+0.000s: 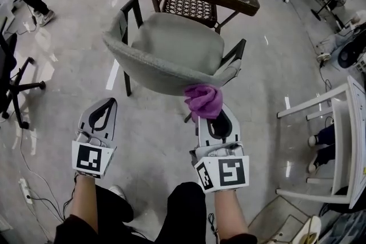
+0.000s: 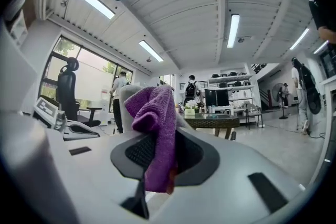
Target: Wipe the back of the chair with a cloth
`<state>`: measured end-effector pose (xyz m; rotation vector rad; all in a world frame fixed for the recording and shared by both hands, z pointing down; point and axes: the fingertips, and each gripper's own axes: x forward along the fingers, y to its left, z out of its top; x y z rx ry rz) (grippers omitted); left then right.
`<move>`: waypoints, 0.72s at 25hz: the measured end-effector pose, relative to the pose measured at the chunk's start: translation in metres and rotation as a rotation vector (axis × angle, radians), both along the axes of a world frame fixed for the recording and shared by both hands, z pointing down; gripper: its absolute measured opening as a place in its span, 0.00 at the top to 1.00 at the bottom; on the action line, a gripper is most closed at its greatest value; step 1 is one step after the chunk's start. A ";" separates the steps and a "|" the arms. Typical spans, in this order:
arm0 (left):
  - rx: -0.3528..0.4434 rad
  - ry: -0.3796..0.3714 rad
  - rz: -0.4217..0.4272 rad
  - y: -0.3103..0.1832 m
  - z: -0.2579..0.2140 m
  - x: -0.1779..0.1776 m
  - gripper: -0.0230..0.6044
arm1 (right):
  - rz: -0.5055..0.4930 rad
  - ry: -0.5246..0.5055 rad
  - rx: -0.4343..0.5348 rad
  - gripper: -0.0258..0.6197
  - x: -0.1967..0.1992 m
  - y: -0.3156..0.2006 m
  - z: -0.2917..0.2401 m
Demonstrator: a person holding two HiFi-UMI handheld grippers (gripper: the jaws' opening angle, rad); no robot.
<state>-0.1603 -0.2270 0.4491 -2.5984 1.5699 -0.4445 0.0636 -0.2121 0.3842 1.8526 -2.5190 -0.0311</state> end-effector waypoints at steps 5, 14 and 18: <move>0.080 0.043 -0.030 -0.006 0.019 -0.007 0.95 | -0.123 0.008 0.006 0.81 -0.052 -0.002 0.031; 0.127 -0.017 -0.032 0.014 0.045 -0.012 0.95 | -0.180 -0.022 0.008 0.81 -0.079 -0.020 0.065; 0.140 -0.043 -0.022 0.022 0.053 -0.005 0.95 | -0.183 -0.053 0.015 0.81 -0.064 -0.023 0.068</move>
